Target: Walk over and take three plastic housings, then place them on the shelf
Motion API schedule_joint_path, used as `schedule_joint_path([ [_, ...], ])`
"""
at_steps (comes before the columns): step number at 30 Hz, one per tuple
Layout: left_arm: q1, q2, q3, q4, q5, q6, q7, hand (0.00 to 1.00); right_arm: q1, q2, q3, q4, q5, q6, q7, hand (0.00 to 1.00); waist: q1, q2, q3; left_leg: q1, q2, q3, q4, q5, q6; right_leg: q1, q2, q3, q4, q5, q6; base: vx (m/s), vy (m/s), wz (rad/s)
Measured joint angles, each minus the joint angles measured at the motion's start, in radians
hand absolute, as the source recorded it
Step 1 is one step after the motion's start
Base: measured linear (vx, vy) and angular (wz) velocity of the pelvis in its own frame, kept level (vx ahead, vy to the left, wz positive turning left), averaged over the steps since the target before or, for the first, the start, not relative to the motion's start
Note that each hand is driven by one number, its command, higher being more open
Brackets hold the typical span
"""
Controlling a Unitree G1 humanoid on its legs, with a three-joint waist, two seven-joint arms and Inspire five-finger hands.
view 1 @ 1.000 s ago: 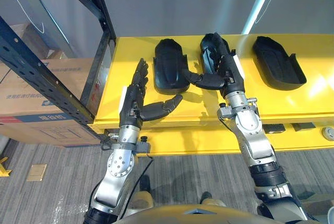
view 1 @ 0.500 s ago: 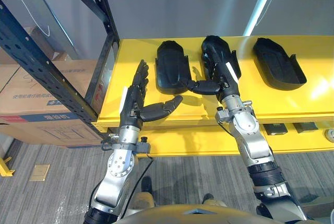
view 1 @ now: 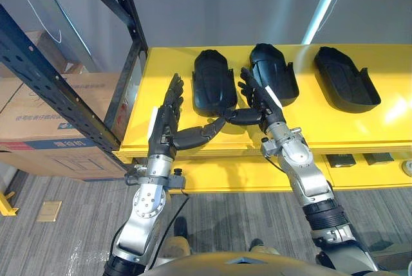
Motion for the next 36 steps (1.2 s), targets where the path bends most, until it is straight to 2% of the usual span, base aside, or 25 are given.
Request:
schedule_joint_path([
  [13,0.0,0.002,0.01,0.0,0.0,0.012,0.002,1.0,0.0,0.0,0.019,0.007,0.0,0.007,0.039,1.0,0.001,-0.003,0.0,-0.013,-0.001,-0.012,0.0,0.005,0.006,-0.003,0.001,-0.008,-0.003,0.004,0.006,0.0,0.0,0.02],
  [24,0.0,0.001,0.019,0.0,0.014,0.013,0.013,1.0,-0.007,0.0,0.028,0.039,-0.023,0.002,0.006,1.0,0.003,-0.003,0.0,-0.014,-0.001,-0.018,0.0,0.002,0.0,-0.002,0.002,-0.012,0.0,-0.001,-0.001,-0.01,-0.003,0.01],
  [29,0.001,0.004,0.027,0.0,0.069,0.012,0.042,1.0,-0.001,-0.003,0.01,-0.023,-0.061,-0.051,-0.03,1.0,0.001,-0.003,0.0,-0.013,0.0,-0.016,0.0,0.002,-0.001,-0.002,0.003,-0.01,-0.001,0.0,0.001,0.0,0.0,0.0],
  [31,0.001,0.005,0.045,0.0,0.1,0.012,0.042,1.0,0.007,-0.003,-0.008,-0.097,-0.061,-0.104,-0.049,1.0,0.0,-0.003,0.0,-0.012,0.001,-0.013,0.0,0.002,-0.001,-0.002,0.003,-0.007,-0.002,0.005,0.007,0.0,0.0,-0.02],
  [36,0.019,0.029,0.135,-0.001,0.171,0.012,0.042,1.0,0.054,-0.004,-0.126,-0.333,-0.1,-0.306,-0.14,1.0,-0.004,-0.003,0.0,-0.007,0.001,-0.004,0.0,-0.001,-0.001,-0.002,0.002,0.001,-0.003,0.005,0.007,0.0,0.0,-0.03],
])
